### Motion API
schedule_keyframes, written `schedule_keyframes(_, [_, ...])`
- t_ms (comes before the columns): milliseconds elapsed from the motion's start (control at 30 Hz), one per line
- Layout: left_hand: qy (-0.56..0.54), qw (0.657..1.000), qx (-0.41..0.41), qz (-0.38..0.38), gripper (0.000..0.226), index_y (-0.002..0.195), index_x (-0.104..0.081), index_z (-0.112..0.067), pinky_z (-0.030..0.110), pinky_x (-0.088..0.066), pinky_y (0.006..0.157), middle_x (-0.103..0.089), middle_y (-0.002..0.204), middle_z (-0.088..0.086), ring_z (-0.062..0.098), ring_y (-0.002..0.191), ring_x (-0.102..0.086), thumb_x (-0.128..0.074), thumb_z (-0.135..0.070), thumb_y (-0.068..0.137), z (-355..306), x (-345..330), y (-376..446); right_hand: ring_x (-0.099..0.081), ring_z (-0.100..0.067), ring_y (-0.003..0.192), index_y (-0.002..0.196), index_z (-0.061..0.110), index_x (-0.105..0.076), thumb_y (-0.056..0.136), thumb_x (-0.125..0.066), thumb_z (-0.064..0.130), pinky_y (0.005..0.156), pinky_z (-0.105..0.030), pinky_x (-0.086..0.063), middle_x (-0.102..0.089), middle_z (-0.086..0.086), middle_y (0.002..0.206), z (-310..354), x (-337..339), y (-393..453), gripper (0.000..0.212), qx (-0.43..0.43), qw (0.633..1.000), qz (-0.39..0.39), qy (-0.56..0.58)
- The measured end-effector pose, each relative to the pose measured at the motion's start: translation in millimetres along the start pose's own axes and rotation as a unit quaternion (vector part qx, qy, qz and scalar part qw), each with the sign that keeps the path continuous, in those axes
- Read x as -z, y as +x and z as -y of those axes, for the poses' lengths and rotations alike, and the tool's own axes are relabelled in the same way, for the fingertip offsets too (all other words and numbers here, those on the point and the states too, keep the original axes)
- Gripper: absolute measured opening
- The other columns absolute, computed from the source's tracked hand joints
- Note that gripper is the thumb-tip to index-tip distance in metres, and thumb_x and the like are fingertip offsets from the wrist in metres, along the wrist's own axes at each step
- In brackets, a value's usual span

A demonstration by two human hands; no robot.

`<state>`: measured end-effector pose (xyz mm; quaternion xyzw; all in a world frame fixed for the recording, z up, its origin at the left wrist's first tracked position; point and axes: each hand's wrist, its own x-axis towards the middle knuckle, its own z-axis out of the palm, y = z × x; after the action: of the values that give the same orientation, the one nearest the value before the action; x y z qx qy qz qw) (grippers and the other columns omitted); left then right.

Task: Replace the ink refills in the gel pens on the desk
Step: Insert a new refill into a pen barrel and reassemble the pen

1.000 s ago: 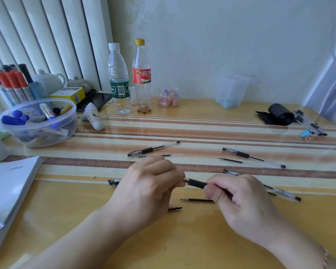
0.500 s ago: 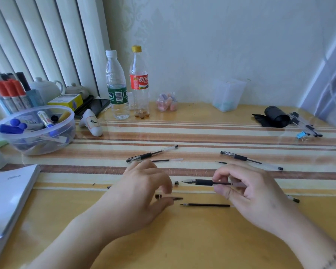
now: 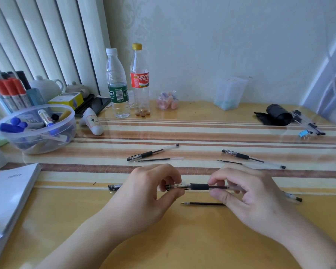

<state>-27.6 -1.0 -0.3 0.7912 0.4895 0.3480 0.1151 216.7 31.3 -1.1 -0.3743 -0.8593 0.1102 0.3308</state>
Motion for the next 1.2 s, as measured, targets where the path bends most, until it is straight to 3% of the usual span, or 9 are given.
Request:
schedule_keyframes(200, [-0.012, 0.999, 0.008, -0.050, 0.012, 0.086, -0.062, -0.028, 0.009, -0.041, 0.066, -0.064, 0.074, -0.015, 0.004, 0.076, -0.060, -0.073, -0.027, 0.082, 3, 2, 4, -0.061, -0.015, 0.075, 0.091, 0.039, -0.063, 0.083, -0.060, 0.050, 0.059, -0.040, -0.054, -0.064, 0.016, 0.088, -7, 5, 1, 0.014, -0.019, 0.999, -0.030, 0.005])
schedule_keyframes(533, [-0.049, 0.999, 0.001, -0.024, 0.009, 0.087, -0.064, -0.030, 0.020, -0.046, 0.065, -0.065, 0.079, -0.017, 0.009, 0.075, -0.060, -0.071, -0.031, 0.081, -2, -8, 1, -0.063, -0.007, 0.072, 0.088, 0.032, -0.067, 0.084, -0.062, 0.041, 0.057, -0.033, -0.052, -0.063, 0.020, 0.081, 5, -4, 0, 0.011, 0.002, 1.000, -0.004, 0.001])
schedule_keyframes(667, [-0.056, 0.998, 0.019, -0.029, 0.011, 0.084, -0.069, -0.029, 0.018, -0.047, 0.062, -0.068, 0.080, -0.019, 0.006, 0.071, -0.062, -0.077, -0.026, 0.077, 0, -10, 1, -0.060, -0.006, 0.066, 0.084, 0.024, -0.070, 0.081, -0.067, 0.032, 0.054, -0.031, -0.050, -0.063, 0.018, 0.075, 8, -8, 1, 0.008, 0.003, 1.000, -0.015, -0.009])
schedule_keyframes(767, [-0.043, 0.998, 0.033, -0.015, 0.013, 0.084, -0.070, -0.028, 0.009, -0.042, 0.060, -0.064, 0.066, -0.024, 0.002, 0.070, -0.060, -0.079, -0.023, 0.077, 2, -12, 2, -0.058, -0.008, 0.061, 0.081, 0.021, -0.070, 0.081, -0.068, 0.029, 0.051, -0.032, -0.049, -0.061, 0.016, 0.072, 11, -10, 1, 0.008, 0.005, 1.000, -0.009, -0.021])
schedule_keyframes(933, [-0.010, 0.994, -0.049, 0.098, 0.019, 0.095, -0.060, -0.029, 0.010, -0.040, 0.065, -0.060, 0.083, -0.017, 0.000, 0.079, -0.055, -0.069, -0.039, 0.081, -4, -11, 6, -0.054, 0.002, 0.072, 0.081, 0.030, -0.069, 0.082, -0.065, 0.044, 0.061, -0.014, -0.042, -0.059, 0.021, 0.073, 18, -16, 2, 0.015, -0.003, 0.999, 0.048, 0.002])
schedule_keyframes(1033, [0.047, 0.985, -0.079, 0.144, 0.032, 0.095, -0.058, -0.033, 0.021, -0.045, 0.072, -0.055, 0.088, -0.019, 0.001, 0.084, -0.052, -0.064, -0.058, 0.077, -1, -4, 4, -0.049, 0.000, 0.083, 0.081, 0.035, -0.068, 0.080, -0.060, 0.055, 0.066, -0.019, -0.043, -0.057, 0.024, 0.079, 18, -19, 0, 0.021, 0.020, 0.992, 0.106, -0.058])
schedule_keyframes(1100, [0.061, 0.986, -0.071, 0.139, 0.035, 0.095, -0.058, -0.034, 0.024, -0.046, 0.072, -0.054, 0.089, -0.019, 0.001, 0.085, -0.053, -0.060, -0.065, 0.077, 5, 3, 3, -0.048, 0.000, 0.089, 0.084, 0.039, -0.067, 0.077, -0.057, 0.062, 0.069, -0.019, -0.042, -0.054, 0.027, 0.085, 14, -16, -2, 0.026, 0.008, 0.988, 0.124, -0.087])
schedule_keyframes(1200, [0.063, 0.995, -0.028, 0.075, 0.021, 0.092, -0.061, -0.032, 0.021, -0.045, 0.066, -0.053, 0.085, -0.018, 0.000, 0.080, -0.051, -0.059, -0.052, 0.084, 14, 8, 6, -0.046, 0.002, 0.097, 0.093, 0.045, -0.062, 0.071, -0.054, 0.073, 0.072, -0.017, -0.039, -0.051, 0.031, 0.094, 7, -13, -2, 0.036, -0.019, 0.984, 0.148, -0.098])
